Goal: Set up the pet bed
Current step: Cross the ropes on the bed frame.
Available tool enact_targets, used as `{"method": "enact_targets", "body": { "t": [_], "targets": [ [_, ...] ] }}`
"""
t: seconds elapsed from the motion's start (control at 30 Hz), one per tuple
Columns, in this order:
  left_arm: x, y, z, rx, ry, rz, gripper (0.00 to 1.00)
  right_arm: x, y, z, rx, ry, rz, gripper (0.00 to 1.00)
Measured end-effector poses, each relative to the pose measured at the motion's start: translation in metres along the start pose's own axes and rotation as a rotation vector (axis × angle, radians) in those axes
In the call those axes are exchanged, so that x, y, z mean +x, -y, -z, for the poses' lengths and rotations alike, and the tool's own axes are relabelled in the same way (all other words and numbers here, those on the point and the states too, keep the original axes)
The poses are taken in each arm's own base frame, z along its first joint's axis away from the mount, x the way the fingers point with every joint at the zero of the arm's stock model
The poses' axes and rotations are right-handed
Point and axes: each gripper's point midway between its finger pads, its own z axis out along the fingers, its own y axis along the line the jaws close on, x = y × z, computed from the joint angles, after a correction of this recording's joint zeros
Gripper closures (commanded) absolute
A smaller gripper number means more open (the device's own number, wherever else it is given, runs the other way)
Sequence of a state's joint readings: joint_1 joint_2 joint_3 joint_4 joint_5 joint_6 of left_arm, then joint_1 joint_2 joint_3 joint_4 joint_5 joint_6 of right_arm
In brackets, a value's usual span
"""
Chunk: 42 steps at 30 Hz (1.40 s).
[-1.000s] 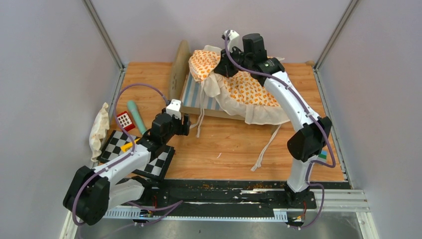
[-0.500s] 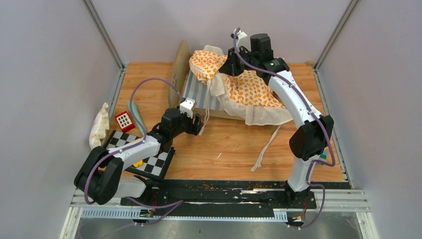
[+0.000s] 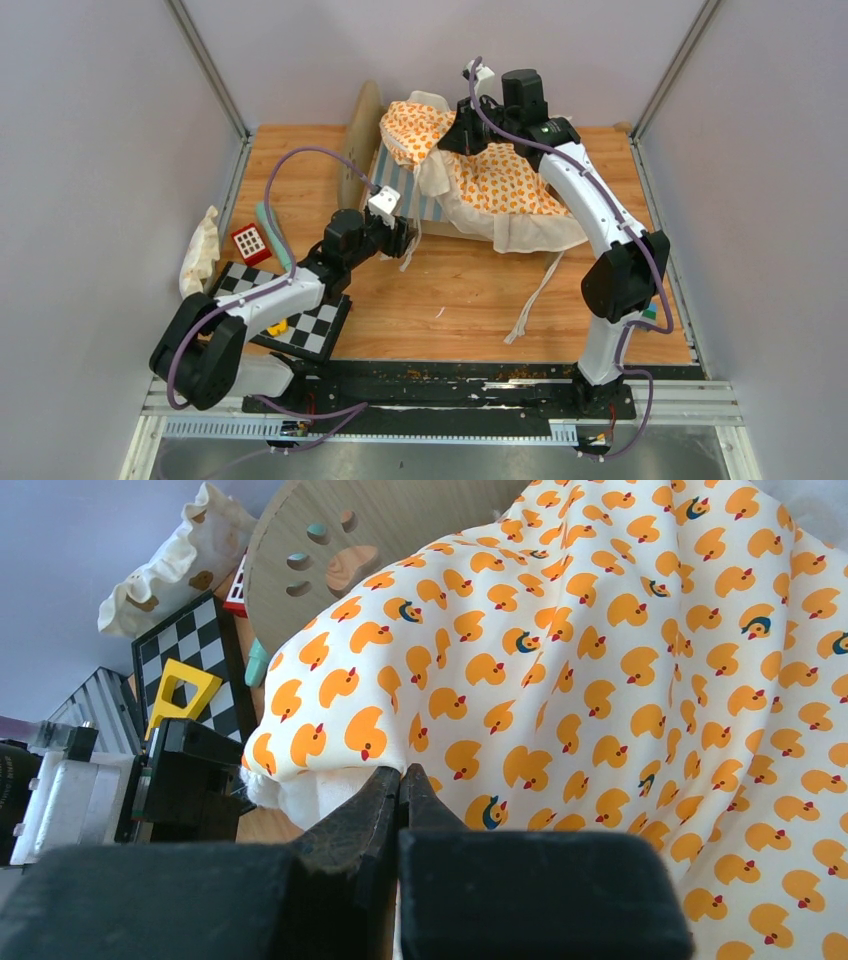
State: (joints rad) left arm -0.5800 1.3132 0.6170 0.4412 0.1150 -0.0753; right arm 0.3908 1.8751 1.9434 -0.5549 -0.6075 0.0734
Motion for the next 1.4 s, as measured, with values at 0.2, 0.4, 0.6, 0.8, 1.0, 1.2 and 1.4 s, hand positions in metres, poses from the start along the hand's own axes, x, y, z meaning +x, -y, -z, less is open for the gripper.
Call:
{"method": "enact_targets", "body": {
  "t": [0.2,0.4,0.6,0.8,1.0,1.2,1.4],
  "targets": [
    [-0.010,0.008,-0.008,0.056,0.028,-0.041,0.44,0.000,-0.001,0.000,-0.007,-0.001,-0.002,1.00],
    [0.003,0.007,-0.015,0.061,-0.009,-0.047,0.57,0.000,-0.002,0.000,-0.014,-0.001,-0.004,1.00],
    [-0.006,0.008,-0.022,0.071,0.003,-0.057,0.67,0.000,-0.003,0.000,-0.016,-0.002,-0.004,1.00],
    [-0.014,0.008,-0.027,0.072,0.015,-0.060,0.87,0.001,-0.004,0.000,-0.022,-0.003,-0.005,1.00],
    [-0.007,0.007,-0.026,0.072,-0.012,-0.058,1.00,0.000,-0.004,0.000,-0.022,-0.003,-0.004,1.00],
    [-0.008,0.007,-0.018,0.064,-0.032,-0.055,1.00,0.001,-0.004,0.000,-0.022,-0.003,-0.005,1.00],
    [-0.034,0.010,0.002,0.064,0.016,-0.062,1.00,0.001,-0.004,0.000,-0.022,-0.003,-0.005,1.00]
  ]
}}
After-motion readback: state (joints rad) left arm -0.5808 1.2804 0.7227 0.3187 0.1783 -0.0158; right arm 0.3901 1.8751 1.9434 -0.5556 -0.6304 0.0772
